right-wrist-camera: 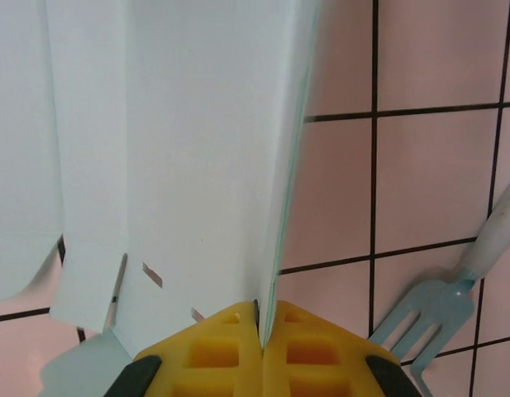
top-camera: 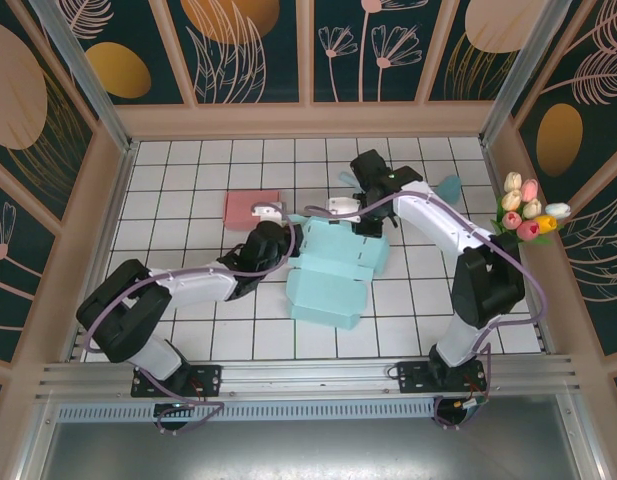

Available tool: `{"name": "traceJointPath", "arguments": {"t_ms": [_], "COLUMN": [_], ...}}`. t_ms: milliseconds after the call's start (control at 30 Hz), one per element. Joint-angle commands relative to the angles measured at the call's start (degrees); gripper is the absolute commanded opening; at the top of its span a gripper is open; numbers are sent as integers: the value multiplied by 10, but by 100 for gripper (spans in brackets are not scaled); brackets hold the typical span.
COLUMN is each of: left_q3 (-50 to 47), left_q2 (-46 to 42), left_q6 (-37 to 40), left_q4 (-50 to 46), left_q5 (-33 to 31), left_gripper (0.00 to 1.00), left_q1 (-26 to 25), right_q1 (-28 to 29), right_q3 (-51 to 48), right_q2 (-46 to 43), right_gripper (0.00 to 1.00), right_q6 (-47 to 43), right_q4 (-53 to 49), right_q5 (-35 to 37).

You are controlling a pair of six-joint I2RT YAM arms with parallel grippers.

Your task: Fold the paper box

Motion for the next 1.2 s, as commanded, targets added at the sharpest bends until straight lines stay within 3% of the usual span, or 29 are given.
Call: {"name": "traceJointPath", "arguments": {"t_ms": [0, 233, 567, 767, 1167], "left_q3": [35, 48, -77, -114, -111], "left_q2": [15, 34, -55, -76, -11], "left_q6": [6, -3, -12, -25, -34], "left_q4": [13, -6, -31, -53, -15], "left_q5": [52, 21, -47, -19, 71], "left_gripper": [25, 24, 25, 24, 18], "left_q1": [2, 3, 18, 31, 30], "right_q1": [12, 33, 19, 19, 2], "right_q3": [2, -11, -60, -61, -44], "right_q2": [-18, -22, -62, -61, -54], "right_gripper": [0, 0, 0, 0, 0], "right_q6": [-11, -11, -26, -19, 7], "right_q4": [11, 19, 46, 54, 64], "right_q5": [-23, -28, -17, -8, -17]}}
